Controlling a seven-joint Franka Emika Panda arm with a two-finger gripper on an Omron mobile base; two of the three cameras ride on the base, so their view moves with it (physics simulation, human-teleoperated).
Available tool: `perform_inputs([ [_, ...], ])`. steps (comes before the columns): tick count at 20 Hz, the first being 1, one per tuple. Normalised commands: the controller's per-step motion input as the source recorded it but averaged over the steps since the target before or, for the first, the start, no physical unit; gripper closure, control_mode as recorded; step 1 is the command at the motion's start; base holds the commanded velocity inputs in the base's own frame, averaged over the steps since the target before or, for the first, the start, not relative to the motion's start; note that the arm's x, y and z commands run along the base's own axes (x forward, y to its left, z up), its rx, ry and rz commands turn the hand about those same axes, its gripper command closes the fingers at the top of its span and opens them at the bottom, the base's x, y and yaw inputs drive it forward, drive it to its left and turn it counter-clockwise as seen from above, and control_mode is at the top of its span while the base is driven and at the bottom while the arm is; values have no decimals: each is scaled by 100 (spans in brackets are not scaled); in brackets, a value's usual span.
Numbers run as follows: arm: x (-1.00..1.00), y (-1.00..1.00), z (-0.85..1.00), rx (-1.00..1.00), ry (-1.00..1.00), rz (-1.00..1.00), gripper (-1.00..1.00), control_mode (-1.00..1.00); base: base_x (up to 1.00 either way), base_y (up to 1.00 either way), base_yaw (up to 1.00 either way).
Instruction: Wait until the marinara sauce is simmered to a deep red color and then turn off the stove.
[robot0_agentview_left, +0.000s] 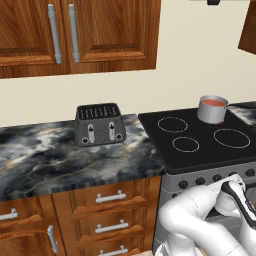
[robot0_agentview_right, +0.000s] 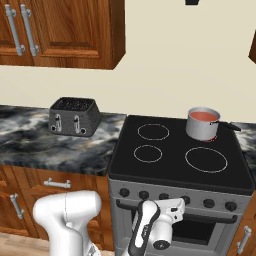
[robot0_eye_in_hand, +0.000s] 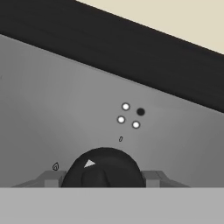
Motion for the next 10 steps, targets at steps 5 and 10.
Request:
perform_inputs([
  [5, 0, 0, 0, 0, 0, 0, 100, -100, 0, 0, 0],
  [10, 0, 0, 0, 0, 0, 0, 100, -100, 0, 0, 0],
])
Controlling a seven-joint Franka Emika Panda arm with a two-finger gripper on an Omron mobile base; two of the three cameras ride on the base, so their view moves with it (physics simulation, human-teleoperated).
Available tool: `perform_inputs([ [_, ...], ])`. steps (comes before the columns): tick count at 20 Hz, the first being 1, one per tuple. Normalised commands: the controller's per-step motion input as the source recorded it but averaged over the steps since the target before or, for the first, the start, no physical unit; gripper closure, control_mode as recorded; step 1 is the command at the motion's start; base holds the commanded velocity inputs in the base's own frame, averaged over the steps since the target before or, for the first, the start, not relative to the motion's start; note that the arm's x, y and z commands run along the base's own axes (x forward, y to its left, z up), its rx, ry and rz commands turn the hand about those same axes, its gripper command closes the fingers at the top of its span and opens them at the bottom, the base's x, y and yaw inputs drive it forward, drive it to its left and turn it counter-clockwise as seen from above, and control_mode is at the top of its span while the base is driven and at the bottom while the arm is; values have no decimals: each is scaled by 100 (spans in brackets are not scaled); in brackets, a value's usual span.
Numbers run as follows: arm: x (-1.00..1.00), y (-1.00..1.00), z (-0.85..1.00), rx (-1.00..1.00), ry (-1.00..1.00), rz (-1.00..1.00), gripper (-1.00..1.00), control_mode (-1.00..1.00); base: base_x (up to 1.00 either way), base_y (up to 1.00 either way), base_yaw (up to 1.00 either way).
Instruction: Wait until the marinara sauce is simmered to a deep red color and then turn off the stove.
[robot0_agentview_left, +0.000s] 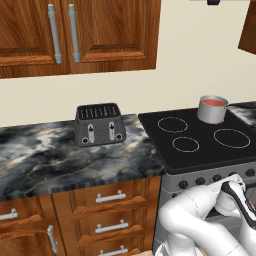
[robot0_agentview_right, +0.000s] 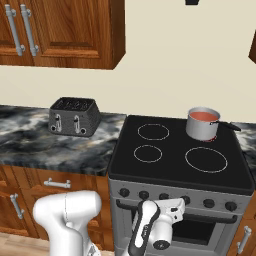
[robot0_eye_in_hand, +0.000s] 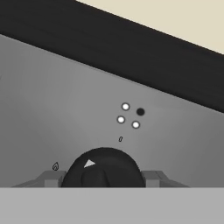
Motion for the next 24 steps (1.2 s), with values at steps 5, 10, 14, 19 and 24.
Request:
perform_inputs([
  [5, 0, 0, 0, 0, 0, 0, 100, -100, 0, 0, 0],
  [10, 0, 0, 0, 0, 0, 0, 100, -100, 0, 0, 0],
  [14, 0, 0, 0, 0, 0, 0, 100, -100, 0, 0, 0],
  [19, 0, 0, 0, 0, 0, 0, 100, -100, 0, 0, 0],
  [24, 0, 0, 0, 0, 0, 0, 100, -100, 0, 0, 0],
])
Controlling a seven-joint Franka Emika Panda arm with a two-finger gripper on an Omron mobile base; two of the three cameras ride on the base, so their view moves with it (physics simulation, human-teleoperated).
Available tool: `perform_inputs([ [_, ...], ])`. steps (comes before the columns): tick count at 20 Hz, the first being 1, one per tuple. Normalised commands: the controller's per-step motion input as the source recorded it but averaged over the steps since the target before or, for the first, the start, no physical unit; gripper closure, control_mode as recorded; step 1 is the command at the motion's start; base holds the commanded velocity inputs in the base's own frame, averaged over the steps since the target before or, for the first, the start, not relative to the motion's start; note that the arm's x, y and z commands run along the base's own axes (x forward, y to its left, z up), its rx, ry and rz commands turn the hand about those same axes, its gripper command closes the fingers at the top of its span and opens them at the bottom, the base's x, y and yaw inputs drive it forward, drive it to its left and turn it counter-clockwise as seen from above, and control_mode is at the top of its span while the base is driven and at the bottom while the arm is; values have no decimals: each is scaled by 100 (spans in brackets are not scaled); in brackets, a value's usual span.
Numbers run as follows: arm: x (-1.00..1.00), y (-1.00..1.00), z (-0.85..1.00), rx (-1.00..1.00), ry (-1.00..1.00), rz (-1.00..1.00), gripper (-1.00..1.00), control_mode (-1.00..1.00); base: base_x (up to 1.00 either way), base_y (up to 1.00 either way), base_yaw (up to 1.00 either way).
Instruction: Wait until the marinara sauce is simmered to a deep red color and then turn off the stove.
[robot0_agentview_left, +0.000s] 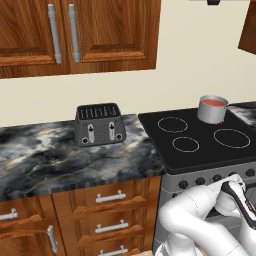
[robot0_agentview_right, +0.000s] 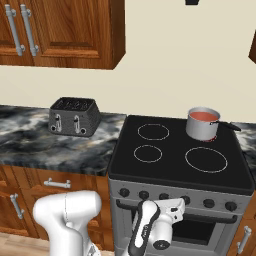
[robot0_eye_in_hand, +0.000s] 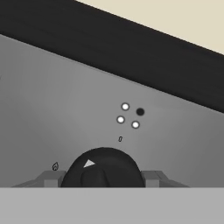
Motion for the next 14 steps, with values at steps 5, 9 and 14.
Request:
perform_inputs([
  [5, 0, 0, 0, 0, 0, 0, 100, -100, 0, 0, 0],
  [9, 0, 0, 0, 0, 0, 0, 100, -100, 0, 0, 0],
  [14, 0, 0, 0, 0, 0, 0, 100, -100, 0, 0, 0],
])
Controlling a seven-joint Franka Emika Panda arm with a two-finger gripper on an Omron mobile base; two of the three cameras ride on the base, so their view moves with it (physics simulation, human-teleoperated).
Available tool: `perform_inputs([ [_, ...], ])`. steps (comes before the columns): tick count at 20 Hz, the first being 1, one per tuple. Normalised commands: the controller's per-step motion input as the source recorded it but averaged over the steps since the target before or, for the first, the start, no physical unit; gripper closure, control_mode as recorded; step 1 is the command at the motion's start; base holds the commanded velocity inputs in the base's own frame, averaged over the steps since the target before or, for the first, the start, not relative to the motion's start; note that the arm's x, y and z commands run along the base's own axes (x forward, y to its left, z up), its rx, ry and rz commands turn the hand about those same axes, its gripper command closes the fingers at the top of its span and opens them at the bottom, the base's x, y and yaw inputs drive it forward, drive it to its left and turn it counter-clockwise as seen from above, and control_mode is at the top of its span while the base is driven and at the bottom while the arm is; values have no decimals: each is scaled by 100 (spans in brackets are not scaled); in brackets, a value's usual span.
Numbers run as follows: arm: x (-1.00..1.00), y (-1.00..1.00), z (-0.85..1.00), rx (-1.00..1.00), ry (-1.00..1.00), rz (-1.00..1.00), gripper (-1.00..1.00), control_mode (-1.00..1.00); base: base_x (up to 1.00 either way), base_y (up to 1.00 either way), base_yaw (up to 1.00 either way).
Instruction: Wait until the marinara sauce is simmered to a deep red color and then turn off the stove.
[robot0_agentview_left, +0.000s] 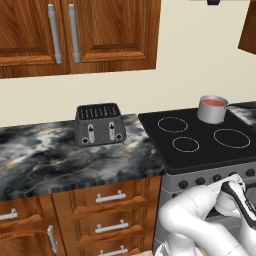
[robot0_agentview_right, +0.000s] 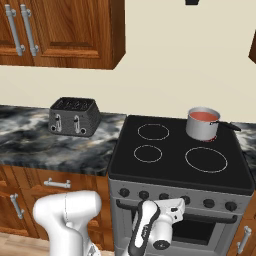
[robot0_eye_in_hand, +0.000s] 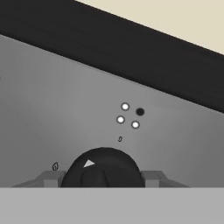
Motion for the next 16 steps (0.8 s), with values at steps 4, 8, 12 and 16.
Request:
perform_inputs([
  [4, 0, 0, 0, 0, 0, 0, 100, -100, 0, 0, 0],
  [8, 0, 0, 0, 0, 0, 0, 100, -100, 0, 0, 0],
  [12, 0, 0, 0, 0, 0, 0, 100, -100, 0, 0, 0],
  [16, 0, 0, 0, 0, 0, 0, 100, -100, 0, 0, 0],
])
